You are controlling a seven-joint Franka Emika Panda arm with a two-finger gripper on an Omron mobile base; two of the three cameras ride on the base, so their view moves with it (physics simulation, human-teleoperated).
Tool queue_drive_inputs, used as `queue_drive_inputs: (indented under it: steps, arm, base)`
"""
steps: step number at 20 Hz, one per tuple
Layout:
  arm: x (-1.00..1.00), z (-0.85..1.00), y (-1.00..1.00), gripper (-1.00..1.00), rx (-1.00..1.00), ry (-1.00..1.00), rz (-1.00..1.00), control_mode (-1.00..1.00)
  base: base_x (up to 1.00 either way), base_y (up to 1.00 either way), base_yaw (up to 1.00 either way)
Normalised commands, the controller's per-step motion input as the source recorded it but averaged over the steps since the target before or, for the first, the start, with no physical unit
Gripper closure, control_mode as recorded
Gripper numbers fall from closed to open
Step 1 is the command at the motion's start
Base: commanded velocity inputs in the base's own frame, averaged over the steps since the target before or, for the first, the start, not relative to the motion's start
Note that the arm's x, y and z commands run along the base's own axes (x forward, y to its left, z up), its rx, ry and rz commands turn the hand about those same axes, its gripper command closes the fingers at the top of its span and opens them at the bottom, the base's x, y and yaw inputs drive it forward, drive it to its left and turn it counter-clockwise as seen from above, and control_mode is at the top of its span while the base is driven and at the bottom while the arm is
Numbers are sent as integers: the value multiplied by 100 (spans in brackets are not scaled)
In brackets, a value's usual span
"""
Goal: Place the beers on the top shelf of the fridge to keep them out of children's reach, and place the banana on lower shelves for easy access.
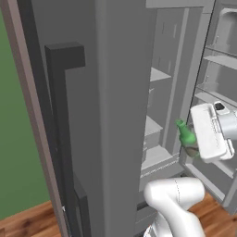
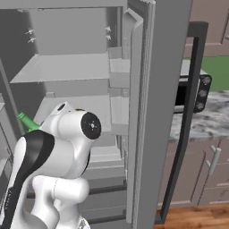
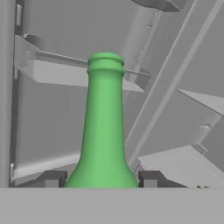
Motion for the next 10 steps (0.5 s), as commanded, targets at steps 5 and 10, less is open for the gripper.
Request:
queue_drive_inputs:
  steps: [5,10]
  arm:
    - [18,6,14,100,-1,0,-9,-100]
    - [12,31,1,100,0,-3,-5,-100]
  base:
    - [0,0,0]
    - [0,0,0]
